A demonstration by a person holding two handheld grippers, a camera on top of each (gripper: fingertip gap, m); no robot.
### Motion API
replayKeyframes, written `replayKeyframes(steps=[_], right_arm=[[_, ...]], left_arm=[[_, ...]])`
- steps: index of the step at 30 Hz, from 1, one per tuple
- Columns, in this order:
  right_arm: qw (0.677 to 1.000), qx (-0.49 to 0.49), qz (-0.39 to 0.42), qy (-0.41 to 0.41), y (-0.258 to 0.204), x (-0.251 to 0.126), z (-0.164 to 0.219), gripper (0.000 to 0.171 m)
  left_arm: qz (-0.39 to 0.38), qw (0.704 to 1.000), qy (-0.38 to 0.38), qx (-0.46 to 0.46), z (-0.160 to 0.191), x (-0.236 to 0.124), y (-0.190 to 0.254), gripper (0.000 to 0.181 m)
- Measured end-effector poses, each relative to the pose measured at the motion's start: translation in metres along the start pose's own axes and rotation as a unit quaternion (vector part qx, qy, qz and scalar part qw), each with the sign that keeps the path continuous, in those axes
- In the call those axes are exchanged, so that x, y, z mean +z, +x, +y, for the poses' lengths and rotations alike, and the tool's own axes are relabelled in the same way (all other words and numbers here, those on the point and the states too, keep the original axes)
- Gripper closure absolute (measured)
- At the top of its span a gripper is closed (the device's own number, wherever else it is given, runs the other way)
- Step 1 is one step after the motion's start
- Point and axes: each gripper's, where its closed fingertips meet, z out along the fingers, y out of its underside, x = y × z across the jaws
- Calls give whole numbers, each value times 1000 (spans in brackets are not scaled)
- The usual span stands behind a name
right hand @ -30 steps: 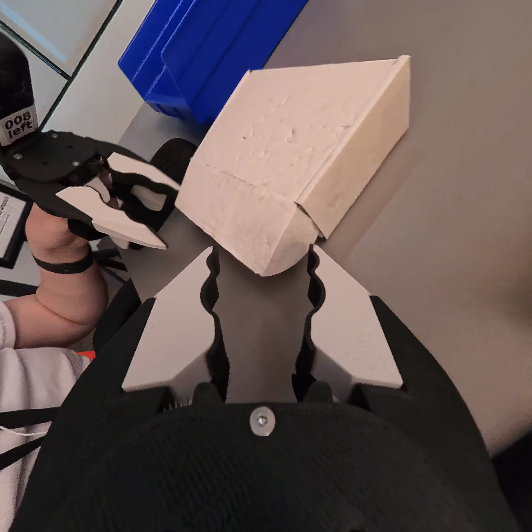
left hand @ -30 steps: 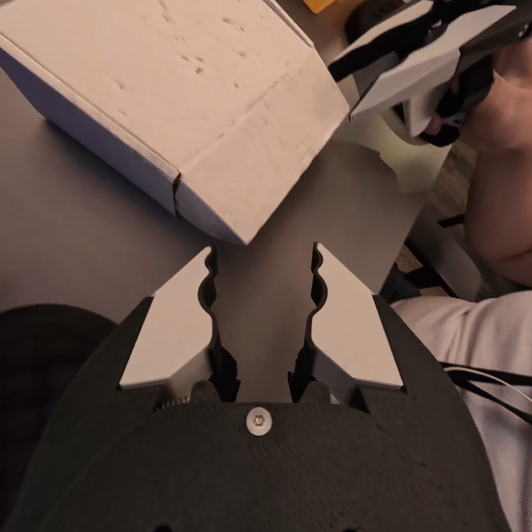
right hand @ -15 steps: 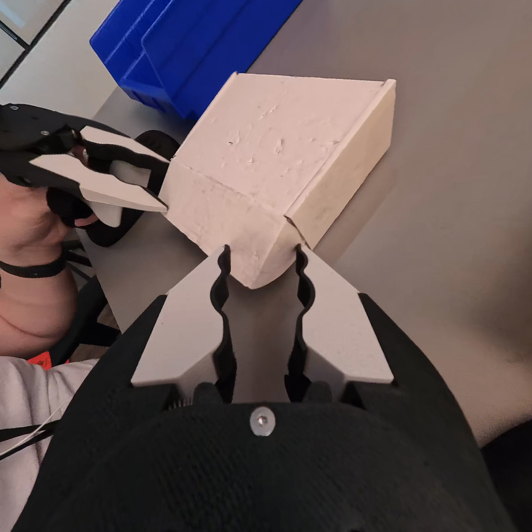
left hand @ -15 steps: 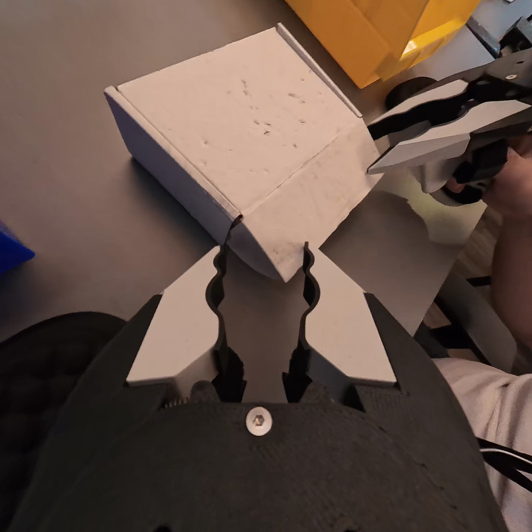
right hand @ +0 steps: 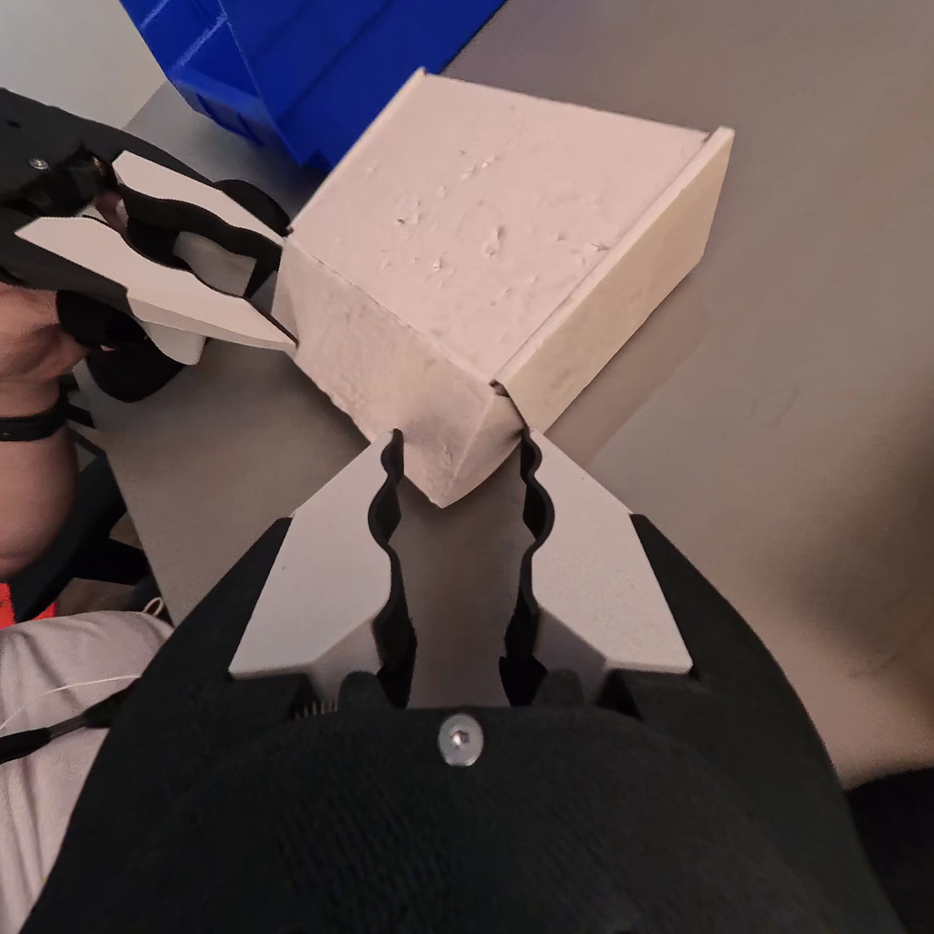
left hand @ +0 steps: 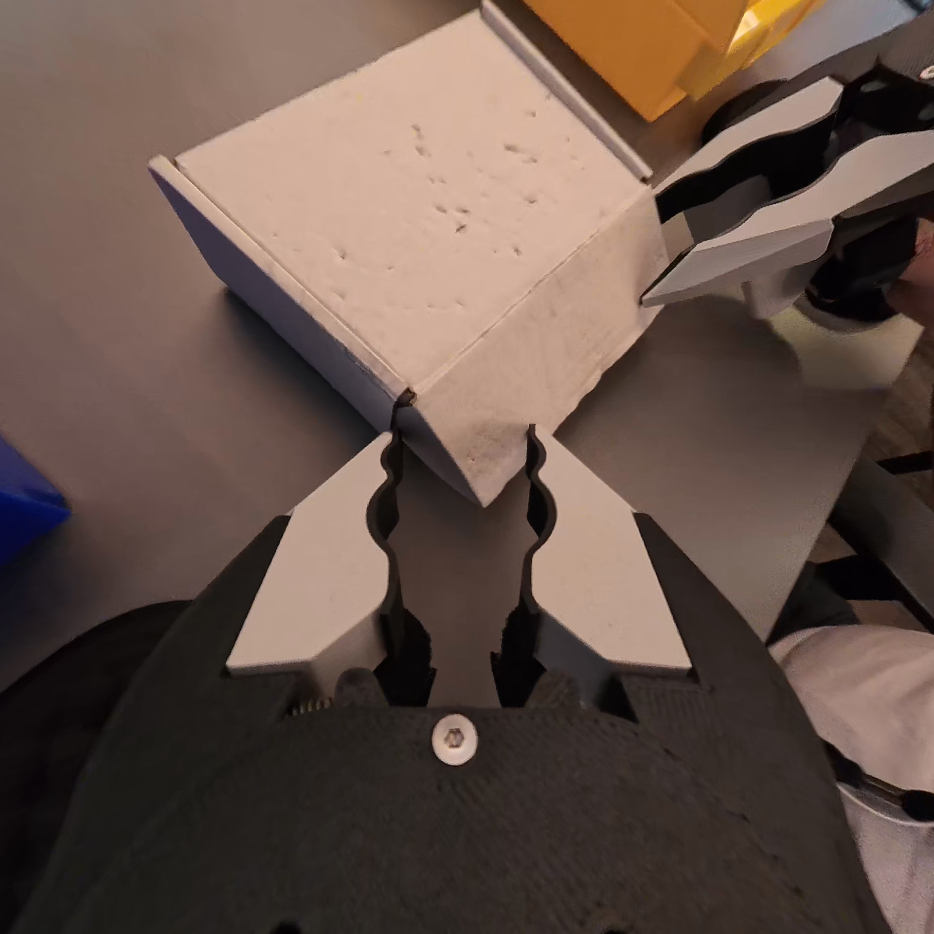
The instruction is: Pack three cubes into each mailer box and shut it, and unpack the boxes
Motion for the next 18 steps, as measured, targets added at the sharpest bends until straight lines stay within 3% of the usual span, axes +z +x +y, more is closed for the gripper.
replayKeyframes(steps=[4, 13, 18], right_arm=[[1000, 8, -15, 10, -1, -1, -1, 121], [996, -80, 48, -3, 4, 3, -2, 121], [998, -59, 31, -6, 5, 8, -7, 124]], left_arm=[[-13, 999, 19, 22, -7, -2, -1, 134], [-20, 999, 22, 24, -6, 3, -7, 137], [-25, 999, 26, -3, -11, 3, -18, 141]])
